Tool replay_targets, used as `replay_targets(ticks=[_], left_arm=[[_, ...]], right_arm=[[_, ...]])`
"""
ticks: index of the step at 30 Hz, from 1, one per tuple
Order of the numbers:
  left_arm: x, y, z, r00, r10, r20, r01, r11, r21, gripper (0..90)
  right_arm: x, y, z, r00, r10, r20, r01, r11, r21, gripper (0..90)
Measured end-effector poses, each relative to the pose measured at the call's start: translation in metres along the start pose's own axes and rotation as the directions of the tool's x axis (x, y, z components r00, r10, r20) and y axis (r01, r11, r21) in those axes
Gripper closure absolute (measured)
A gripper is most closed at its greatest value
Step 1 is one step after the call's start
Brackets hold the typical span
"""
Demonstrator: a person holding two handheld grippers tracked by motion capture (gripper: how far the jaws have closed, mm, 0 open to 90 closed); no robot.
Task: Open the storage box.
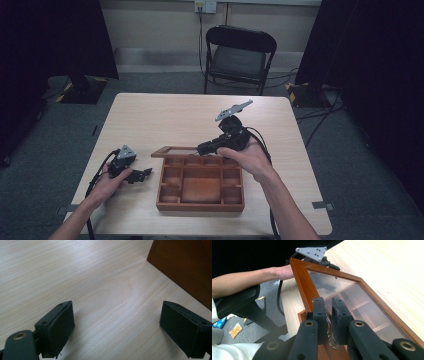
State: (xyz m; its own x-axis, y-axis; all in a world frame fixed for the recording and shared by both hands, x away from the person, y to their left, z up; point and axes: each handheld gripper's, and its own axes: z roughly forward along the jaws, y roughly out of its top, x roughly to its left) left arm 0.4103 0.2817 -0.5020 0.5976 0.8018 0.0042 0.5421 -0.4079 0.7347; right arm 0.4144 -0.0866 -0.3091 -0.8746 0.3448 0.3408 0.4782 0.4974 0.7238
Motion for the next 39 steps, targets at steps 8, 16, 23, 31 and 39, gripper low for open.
replay_targets(ticks=[8, 16, 23, 31, 39], left_arm=[[0.000, 0.000, 0.000, 1.0000, -0.001, 0.002, 0.001, 1.0000, -0.002, 11.7], [0.000, 0.000, 0.000, 1.0000, 0.000, 0.001, 0.000, 1.0000, 0.000, 11.7], [0.000, 0.000, 0.000, 1.0000, 0.000, 0.000, 0.000, 1.0000, 0.000, 11.7], [0.000, 0.000, 0.000, 1.0000, 0.002, 0.002, -0.002, 1.0000, 0.000, 11.7], [0.000, 0.000, 0.000, 1.0000, -0.001, 0.002, 0.001, 1.0000, -0.002, 11.7]], right_arm=[[-0.001, 0.003, -0.001, 0.9999, 0.003, 0.011, -0.003, 1.000, -0.004, 82.5], [-0.002, 0.004, -0.002, 0.9999, 0.008, 0.013, -0.007, 1.000, -0.008, 82.5], [-0.005, 0.007, -0.004, 0.9998, 0.017, 0.012, -0.017, 1.000, -0.010, 82.5], [-0.005, 0.009, -0.004, 0.9998, 0.013, 0.013, -0.013, 1.000, -0.015, 82.6], [-0.009, 0.012, -0.006, 0.9996, 0.029, 0.003, -0.029, 1.000, -0.011, 82.6]])
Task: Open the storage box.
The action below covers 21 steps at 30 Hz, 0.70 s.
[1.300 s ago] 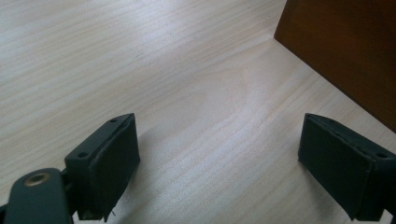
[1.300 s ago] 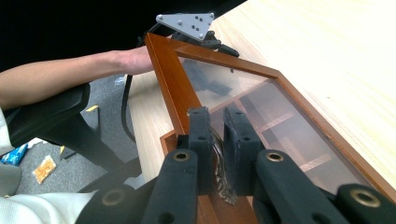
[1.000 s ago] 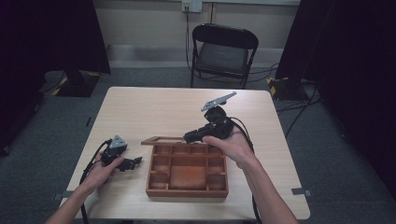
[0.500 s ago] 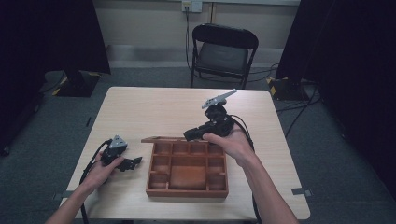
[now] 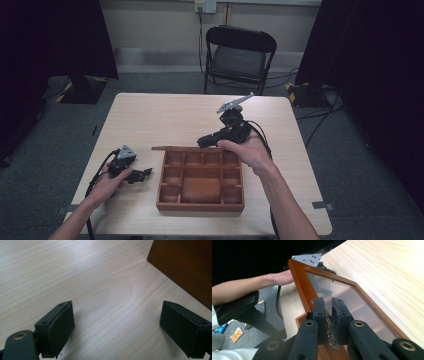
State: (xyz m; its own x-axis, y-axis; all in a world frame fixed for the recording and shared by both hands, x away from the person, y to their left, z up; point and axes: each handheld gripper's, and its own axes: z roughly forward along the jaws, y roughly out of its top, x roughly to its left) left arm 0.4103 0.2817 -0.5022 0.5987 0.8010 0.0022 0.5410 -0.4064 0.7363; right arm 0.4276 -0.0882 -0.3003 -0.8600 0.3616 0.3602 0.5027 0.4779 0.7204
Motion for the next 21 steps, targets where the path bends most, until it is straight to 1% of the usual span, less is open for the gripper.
replay_targets(ticks=[2, 4, 10, 15, 21], left_arm=[[0.0000, 0.0000, 0.0000, 1.0000, 0.000, 0.000, 0.000, 1.0000, 0.000, 11.7], [0.0000, 0.0001, -0.0002, 1.0000, 0.001, -0.002, -0.001, 1.0000, 0.003, 11.7], [0.0001, 0.0001, -0.0003, 1.0000, 0.003, -0.002, -0.003, 1.0000, 0.005, 11.7], [0.0002, 0.0001, -0.0002, 1.0000, 0.003, -0.001, -0.003, 1.0000, 0.003, 11.7], [0.0002, 0.0000, -0.0002, 1.0000, 0.003, -0.001, -0.003, 1.0000, 0.002, 11.7]], right_arm=[[0.0012, 0.0012, 0.0004, 0.9999, -0.012, 0.011, 0.012, 1.000, 0.002, 82.6], [0.0016, 0.0014, 0.0007, 0.9998, -0.013, 0.012, 0.013, 1.000, 0.002, 82.6], [-0.0023, 0.0037, -0.0001, 1.0000, 0.006, -0.001, -0.006, 1.000, -0.001, 82.7], [-0.0042, 0.0045, -0.0011, 0.9999, 0.011, -0.005, -0.011, 1.000, 0.001, 82.6], [-0.0072, 0.0062, -0.0011, 0.9997, 0.013, -0.019, -0.013, 1.000, 0.002, 82.7]])
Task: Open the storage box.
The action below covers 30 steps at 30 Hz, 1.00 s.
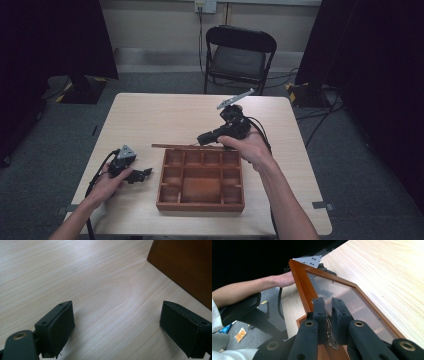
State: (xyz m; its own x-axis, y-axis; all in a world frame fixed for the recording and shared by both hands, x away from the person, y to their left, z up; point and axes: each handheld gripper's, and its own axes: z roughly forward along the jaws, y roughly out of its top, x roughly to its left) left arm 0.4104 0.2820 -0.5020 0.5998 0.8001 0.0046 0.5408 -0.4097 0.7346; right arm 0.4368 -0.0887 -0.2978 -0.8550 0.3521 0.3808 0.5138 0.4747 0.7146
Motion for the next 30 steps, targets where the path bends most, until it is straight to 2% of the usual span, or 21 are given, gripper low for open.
replay_targets(ticks=[15, 30], left_arm=[[-0.0001, 0.0000, -0.0001, 1.0000, 0.000, -0.002, 0.000, 1.0000, 0.002, 11.7], [-0.0001, 0.0000, -0.0001, 1.0000, 0.000, -0.002, 0.000, 1.0000, 0.002, 11.7]], right_arm=[[0.0047, -0.0065, 0.0013, 1.0000, -0.009, 0.004, 0.009, 1.000, -0.003, 82.6], [0.0034, -0.0066, 0.0007, 1.0000, -0.005, 0.005, 0.006, 1.000, -0.018, 82.6]])
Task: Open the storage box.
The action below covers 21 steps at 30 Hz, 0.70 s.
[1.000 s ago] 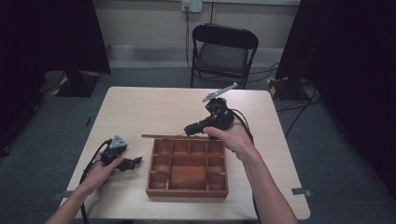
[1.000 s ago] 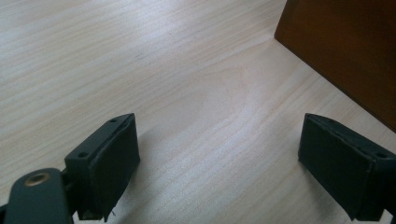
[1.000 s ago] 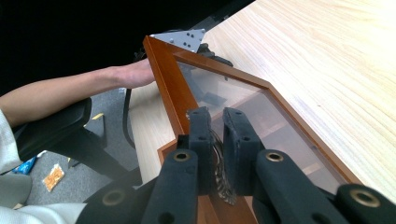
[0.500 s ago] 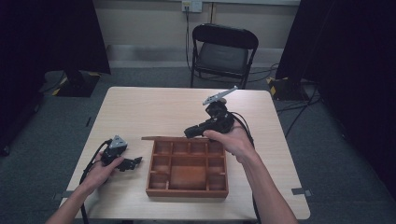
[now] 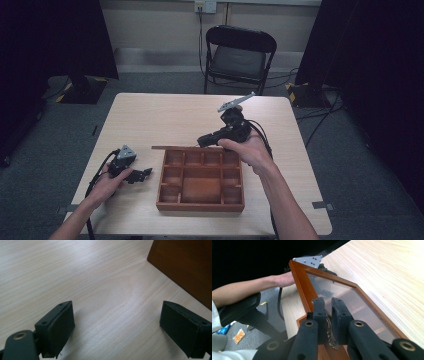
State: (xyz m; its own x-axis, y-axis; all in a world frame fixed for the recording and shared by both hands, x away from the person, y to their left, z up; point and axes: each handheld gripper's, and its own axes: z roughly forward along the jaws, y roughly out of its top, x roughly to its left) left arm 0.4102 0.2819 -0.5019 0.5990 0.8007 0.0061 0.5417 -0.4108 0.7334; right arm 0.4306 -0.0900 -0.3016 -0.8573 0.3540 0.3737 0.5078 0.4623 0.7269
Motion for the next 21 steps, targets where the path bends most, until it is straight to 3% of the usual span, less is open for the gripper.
replay_targets(ticks=[21], left_arm=[[0.0000, 0.0000, 0.0000, 1.0000, 0.000, 0.000, 0.000, 1.0000, 0.000, 11.7]], right_arm=[[-0.0005, 0.0001, -0.0001, 1.0000, 0.005, 0.000, -0.005, 1.000, -0.003, 82.7]])
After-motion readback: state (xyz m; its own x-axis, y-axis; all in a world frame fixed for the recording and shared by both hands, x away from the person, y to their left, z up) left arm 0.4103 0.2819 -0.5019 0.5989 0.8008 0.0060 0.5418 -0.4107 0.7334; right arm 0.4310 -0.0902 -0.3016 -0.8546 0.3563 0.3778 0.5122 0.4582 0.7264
